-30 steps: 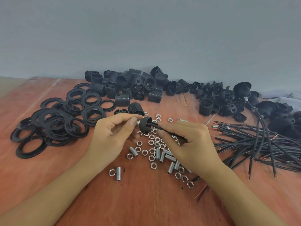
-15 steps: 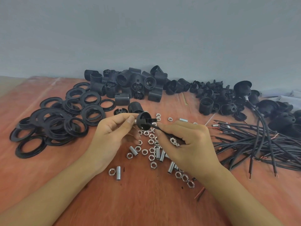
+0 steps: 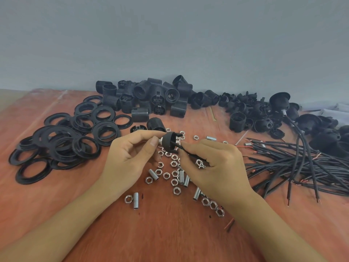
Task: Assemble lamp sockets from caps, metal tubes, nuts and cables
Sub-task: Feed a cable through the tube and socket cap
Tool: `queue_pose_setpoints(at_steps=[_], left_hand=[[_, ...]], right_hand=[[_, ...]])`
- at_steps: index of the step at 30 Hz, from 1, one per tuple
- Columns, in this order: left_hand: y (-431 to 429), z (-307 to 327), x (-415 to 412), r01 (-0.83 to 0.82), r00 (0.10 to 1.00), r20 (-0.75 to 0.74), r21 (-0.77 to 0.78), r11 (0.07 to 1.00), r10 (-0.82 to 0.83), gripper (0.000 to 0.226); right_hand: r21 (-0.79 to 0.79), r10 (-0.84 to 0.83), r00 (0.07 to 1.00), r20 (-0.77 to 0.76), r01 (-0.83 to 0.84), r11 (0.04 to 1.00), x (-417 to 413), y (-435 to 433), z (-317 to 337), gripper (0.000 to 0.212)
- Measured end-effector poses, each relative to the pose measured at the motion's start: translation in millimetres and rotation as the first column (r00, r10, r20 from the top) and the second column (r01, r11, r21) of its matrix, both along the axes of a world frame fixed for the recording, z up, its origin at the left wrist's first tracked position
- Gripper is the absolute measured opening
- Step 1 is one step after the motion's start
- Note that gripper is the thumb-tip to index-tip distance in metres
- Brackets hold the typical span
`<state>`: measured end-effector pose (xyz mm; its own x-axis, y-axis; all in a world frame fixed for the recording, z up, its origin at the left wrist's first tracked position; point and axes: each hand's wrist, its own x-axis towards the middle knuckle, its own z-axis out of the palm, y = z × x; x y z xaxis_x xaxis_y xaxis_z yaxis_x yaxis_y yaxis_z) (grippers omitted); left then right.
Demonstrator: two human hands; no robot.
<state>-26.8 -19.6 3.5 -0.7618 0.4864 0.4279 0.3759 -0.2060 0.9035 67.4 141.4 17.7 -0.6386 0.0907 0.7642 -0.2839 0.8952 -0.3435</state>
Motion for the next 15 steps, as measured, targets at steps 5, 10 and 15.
queue_pose_setpoints(at_steps=[5, 10, 15], left_hand=[[-6.2, 3.0, -5.9, -0.029, 0.974, -0.227, -0.129, 0.991, -0.001, 0.02], [-7.3, 3.0, -5.9, -0.021, 0.935, -0.351, -0.168, 0.986, -0.04, 0.02], [-5.1, 4.5, -4.3, 0.035, 0.989, -0.144, -0.026, 0.999, -0.038, 0.02]], right_hand=[[0.096, 0.097, 0.993, 0.066, -0.104, 0.99, -1.3, 10.2, 0.7, 0.009], [0.004, 0.197, 0.964, 0.181, -0.201, 0.98, -1.2, 14.6, -1.3, 0.011], [-0.12, 0.18, 0.942, 0.284, -0.151, 0.981, 1.7, 26.7, 2.3, 0.021]])
